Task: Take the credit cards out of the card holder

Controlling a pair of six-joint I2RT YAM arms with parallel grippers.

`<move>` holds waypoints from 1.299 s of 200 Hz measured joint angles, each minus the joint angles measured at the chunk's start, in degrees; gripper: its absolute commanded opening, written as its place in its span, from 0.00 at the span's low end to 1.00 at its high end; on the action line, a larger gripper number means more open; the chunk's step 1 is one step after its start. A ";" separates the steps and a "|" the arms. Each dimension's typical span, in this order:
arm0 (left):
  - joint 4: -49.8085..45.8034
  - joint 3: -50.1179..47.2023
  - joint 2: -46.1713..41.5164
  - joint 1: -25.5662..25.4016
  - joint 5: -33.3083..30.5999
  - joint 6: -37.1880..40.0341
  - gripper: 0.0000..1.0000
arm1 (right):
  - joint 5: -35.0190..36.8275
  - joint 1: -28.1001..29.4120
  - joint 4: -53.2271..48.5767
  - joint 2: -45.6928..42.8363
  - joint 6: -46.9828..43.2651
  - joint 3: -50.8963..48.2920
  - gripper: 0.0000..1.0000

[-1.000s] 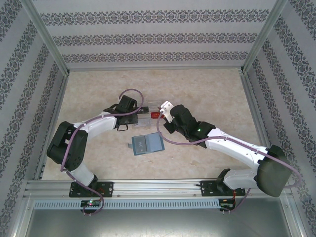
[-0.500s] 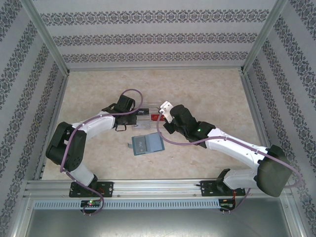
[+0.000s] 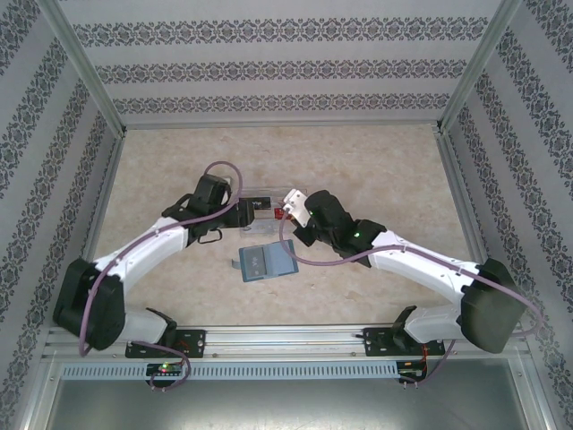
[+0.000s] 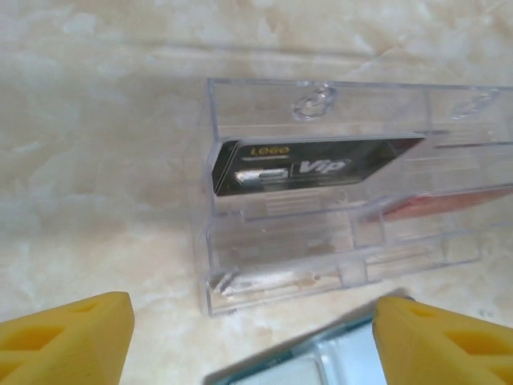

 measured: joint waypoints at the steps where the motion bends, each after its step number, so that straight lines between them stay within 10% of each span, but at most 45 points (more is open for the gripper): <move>1: 0.11 -0.28 -0.39 0.00 0.07 -0.13 0.86 | 0.00 0.13 -0.07 0.17 -0.20 0.11 0.00; 120: 0.57 -18.91 -34.49 0.00 -1.05 -7.48 1.00 | 9.70 5.05 -7.39 9.18 -31.87 8.20 0.00; 260: -0.61 -18.95 -36.65 0.00 -1.88 -8.68 1.00 | 11.67 1.88 -11.85 18.23 -39.47 12.74 0.00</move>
